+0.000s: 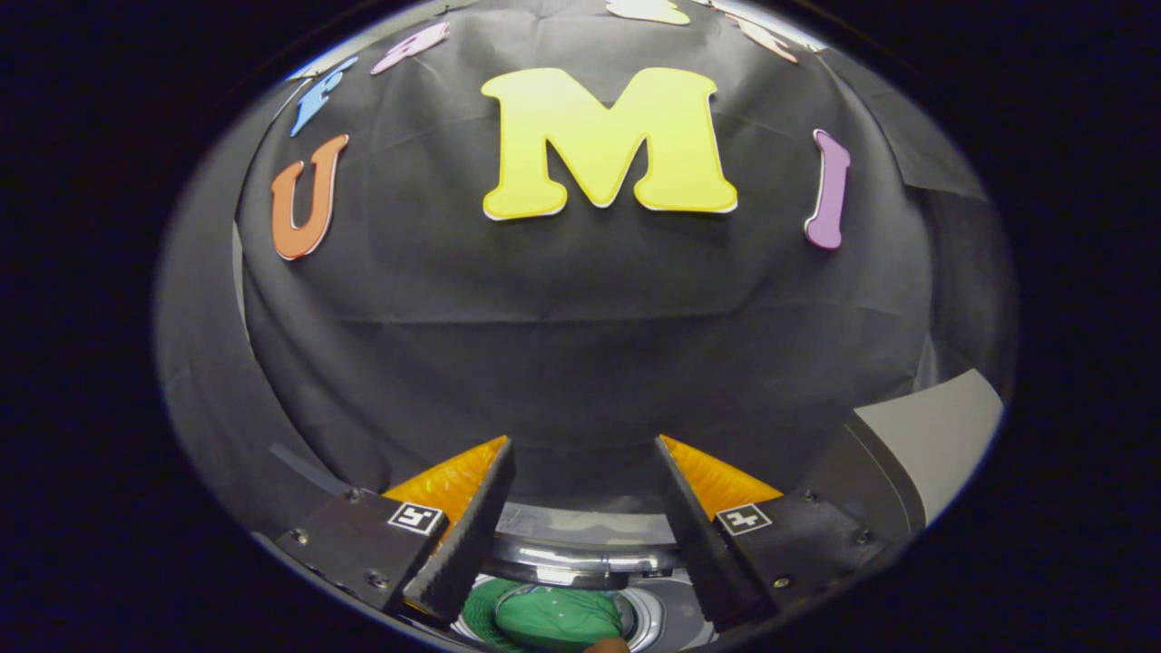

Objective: Put the clothes into the washing machine and then close the washing machine lid.

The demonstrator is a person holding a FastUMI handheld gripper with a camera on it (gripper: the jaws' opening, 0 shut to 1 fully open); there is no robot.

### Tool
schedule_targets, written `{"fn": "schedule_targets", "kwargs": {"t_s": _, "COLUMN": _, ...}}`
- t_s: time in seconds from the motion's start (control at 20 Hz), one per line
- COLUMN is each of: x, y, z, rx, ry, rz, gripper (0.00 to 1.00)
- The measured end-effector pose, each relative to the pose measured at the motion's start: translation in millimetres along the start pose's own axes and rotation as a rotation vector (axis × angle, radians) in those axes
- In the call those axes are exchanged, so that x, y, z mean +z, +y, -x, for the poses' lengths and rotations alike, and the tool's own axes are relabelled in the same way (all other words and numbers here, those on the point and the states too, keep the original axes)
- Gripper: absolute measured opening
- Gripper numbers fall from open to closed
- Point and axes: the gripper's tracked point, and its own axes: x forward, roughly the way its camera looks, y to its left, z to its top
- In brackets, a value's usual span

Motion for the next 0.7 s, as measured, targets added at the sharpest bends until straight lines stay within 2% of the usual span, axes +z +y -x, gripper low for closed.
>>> {"fn": "schedule_targets", "kwargs": {"t_s": 0.3, "x": -32.0, "y": 3.8, "z": 32.8, "rx": -0.003, "ry": 0.003, "rz": -0.015, "gripper": 0.95}}
{"fn": "schedule_targets", "kwargs": {"t_s": 0.45, "x": -66.4, "y": 7.7, "z": 55.4, "rx": 0.006, "ry": 0.062, "rz": -0.028, "gripper": 0.94}}
{"fn": "schedule_targets", "kwargs": {"t_s": 0.55, "x": -103.2, "y": 10.1, "z": 68.8, "rx": 0.019, "ry": 0.148, "rz": -0.02, "gripper": 0.94}}
{"fn": "schedule_targets", "kwargs": {"t_s": 0.7, "x": -148.1, "y": 7.1, "z": 100.5, "rx": 0.023, "ry": 0.238, "rz": -0.069, "gripper": 0.94}}
